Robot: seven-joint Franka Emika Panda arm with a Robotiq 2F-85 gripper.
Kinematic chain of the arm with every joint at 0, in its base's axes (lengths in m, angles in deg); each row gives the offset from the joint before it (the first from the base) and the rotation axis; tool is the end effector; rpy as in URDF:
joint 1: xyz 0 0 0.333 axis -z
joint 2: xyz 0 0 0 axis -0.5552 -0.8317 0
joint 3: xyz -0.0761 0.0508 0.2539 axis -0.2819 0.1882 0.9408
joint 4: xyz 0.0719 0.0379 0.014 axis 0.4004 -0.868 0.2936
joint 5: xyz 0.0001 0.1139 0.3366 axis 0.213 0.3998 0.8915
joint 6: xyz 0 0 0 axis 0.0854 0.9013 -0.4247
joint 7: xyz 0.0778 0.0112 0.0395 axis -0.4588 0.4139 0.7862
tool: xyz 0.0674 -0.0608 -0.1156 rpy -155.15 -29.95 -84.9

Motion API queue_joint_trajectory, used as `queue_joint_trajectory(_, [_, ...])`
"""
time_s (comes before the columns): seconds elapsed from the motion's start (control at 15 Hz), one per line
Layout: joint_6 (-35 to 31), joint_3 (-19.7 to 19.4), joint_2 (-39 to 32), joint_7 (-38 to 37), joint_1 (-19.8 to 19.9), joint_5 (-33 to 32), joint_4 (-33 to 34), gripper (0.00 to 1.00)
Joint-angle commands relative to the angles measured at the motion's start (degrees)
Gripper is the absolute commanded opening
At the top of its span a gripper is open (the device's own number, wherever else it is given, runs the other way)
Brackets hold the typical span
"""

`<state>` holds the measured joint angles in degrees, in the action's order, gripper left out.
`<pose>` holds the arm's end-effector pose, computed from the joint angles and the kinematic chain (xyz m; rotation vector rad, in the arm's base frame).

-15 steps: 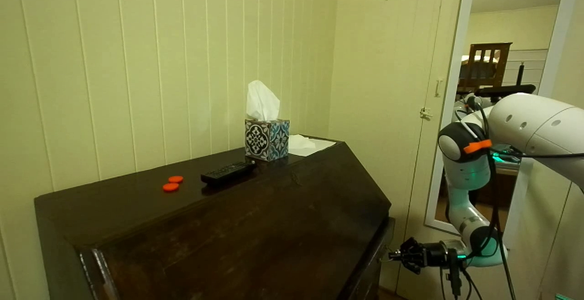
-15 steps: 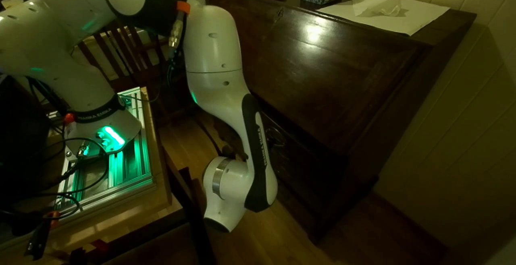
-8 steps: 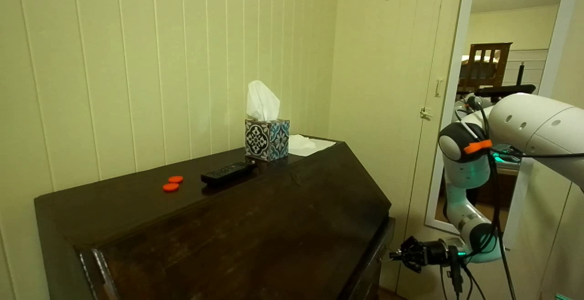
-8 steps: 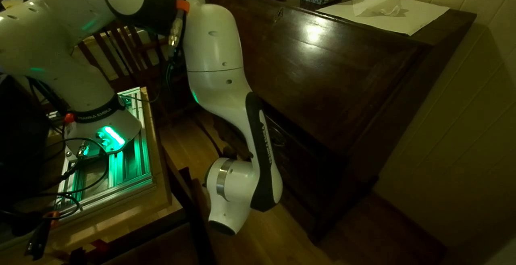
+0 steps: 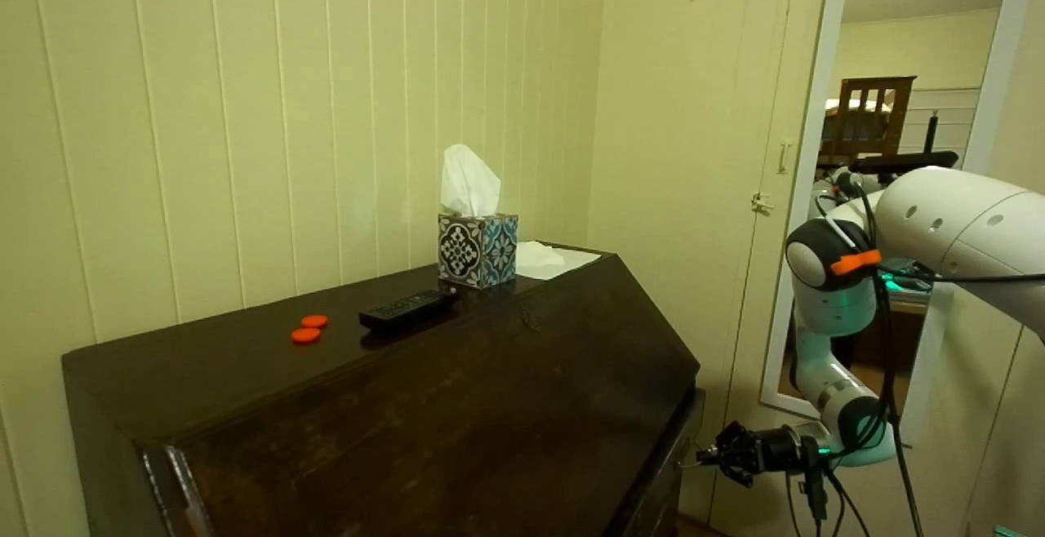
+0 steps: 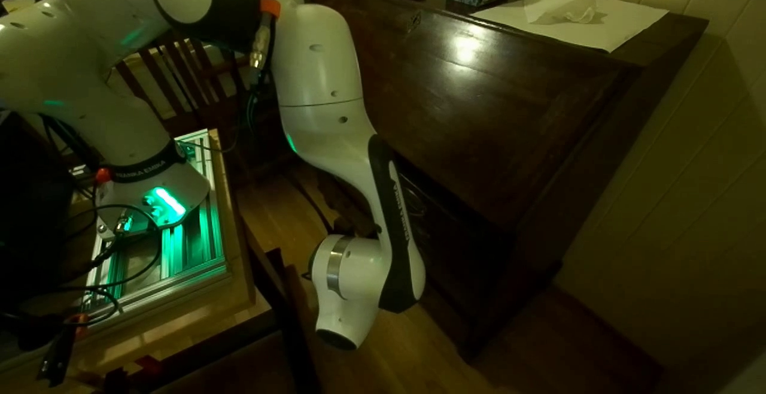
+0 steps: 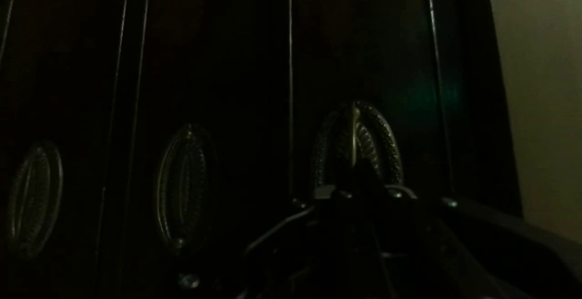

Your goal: Open the topmost drawer on the right fully

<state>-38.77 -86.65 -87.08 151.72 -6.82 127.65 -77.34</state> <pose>0.3402 -0.2627 -0.0503 -1.6106 0.8075 -0.4596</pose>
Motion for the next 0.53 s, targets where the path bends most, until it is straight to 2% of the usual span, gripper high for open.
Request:
queue_joint_trajectory(0.0, [-0.74,0.87,0.3,0.03,0.92,-0.71,0.21,0.06])
queue_joint_trajectory(0.07, [-0.74,0.87,0.29,0.03,0.94,-0.72,0.2,0.02])
queue_joint_trajectory(0.27, [-0.97,-2.14,-1.22,2.18,-0.57,-7.58,1.89,0.02])
queue_joint_trajectory(0.47, [0.51,-3.58,-2.17,2.05,1.23,-13.72,4.23,0.02])
